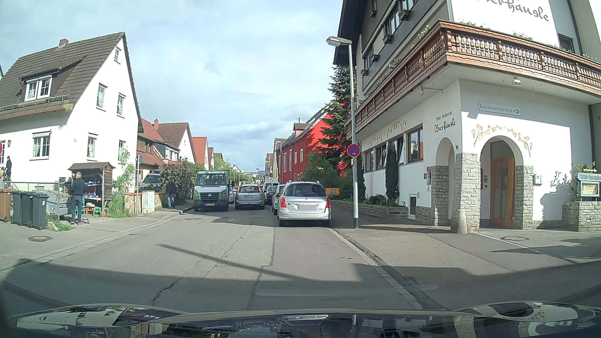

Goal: Follow the waypoints while adhering to traffic rules and regulations

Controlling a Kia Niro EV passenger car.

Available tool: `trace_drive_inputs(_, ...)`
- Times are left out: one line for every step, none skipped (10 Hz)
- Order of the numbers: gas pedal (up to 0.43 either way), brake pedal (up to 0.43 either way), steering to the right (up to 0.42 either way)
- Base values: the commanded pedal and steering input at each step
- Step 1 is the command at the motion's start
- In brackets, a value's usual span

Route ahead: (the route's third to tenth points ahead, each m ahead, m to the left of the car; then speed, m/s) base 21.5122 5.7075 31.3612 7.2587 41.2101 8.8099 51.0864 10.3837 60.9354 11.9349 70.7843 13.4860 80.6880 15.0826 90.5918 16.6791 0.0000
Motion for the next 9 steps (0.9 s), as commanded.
trace_drive_inputs(0.000,0.220,-0.043)
trace_drive_inputs(0.000,0.226,-0.043)
trace_drive_inputs(0.000,0.226,-0.043)
trace_drive_inputs(0.000,0.226,-0.043)
trace_drive_inputs(0.000,0.220,-0.043)
trace_drive_inputs(0.000,0.226,-0.043)
trace_drive_inputs(0.000,0.226,-0.043)
trace_drive_inputs(0.000,0.220,-0.043)
trace_drive_inputs(0.000,0.220,-0.043)
